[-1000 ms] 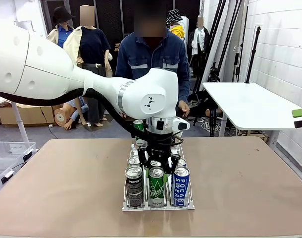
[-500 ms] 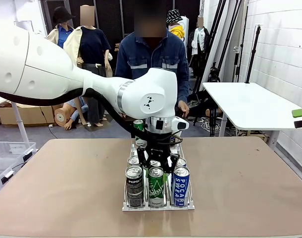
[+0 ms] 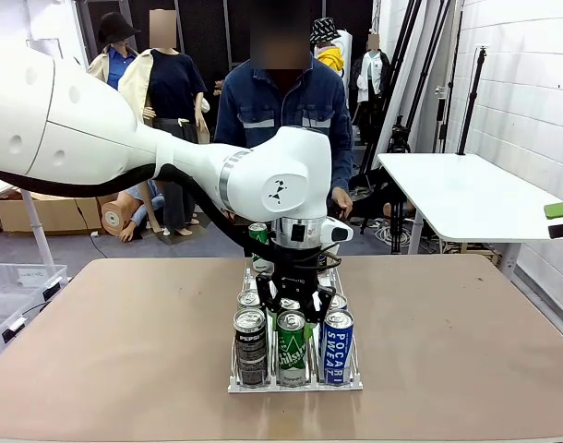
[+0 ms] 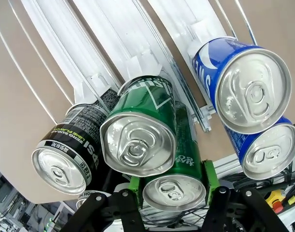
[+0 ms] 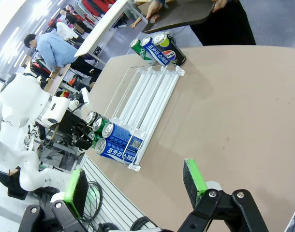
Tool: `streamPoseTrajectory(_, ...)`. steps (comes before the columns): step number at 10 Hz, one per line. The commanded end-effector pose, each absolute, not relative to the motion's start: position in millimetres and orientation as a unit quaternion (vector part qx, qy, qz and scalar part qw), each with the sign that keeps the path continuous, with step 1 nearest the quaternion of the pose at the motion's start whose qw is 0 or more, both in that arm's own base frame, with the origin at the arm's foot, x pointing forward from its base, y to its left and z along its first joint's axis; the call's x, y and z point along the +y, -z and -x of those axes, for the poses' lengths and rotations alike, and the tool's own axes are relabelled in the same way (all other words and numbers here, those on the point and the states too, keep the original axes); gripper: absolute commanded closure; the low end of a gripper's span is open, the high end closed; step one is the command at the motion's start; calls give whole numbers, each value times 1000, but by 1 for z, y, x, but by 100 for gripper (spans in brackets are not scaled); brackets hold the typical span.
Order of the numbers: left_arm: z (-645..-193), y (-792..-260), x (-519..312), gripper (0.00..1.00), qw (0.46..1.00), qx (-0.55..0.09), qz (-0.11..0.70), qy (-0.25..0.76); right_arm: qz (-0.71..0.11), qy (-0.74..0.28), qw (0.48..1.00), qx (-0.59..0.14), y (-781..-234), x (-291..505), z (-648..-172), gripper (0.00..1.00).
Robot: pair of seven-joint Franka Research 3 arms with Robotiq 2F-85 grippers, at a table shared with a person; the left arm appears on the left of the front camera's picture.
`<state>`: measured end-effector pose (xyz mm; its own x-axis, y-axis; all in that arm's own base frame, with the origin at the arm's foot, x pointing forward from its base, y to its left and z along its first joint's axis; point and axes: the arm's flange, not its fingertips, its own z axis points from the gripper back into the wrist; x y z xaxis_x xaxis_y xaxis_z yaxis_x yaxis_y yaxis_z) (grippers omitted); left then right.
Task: Retrieve and hand over the desired beverage to the person.
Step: Pick up a can of the same type that the person held from the Automatic Can Dispenser.
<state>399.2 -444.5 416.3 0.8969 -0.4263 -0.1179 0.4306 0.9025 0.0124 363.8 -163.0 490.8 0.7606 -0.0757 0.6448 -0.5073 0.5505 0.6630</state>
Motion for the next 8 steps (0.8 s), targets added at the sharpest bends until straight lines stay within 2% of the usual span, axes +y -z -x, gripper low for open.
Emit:
streamPoseTrajectory(1, -399, -416, -445, 100, 974, 56, -19, 220, -459, -130, 818, -321, -492, -163, -364, 0)
streamPoseTrajectory(4, -384, -467, -453, 100, 974, 65, -31, 214, -459, -130, 818, -321, -492, -163, -364, 0)
streamPoseTrajectory(8, -356, -559, -457, 100, 976, 25, -64, 206, -459, -130, 818, -321, -492, -163, -364, 0)
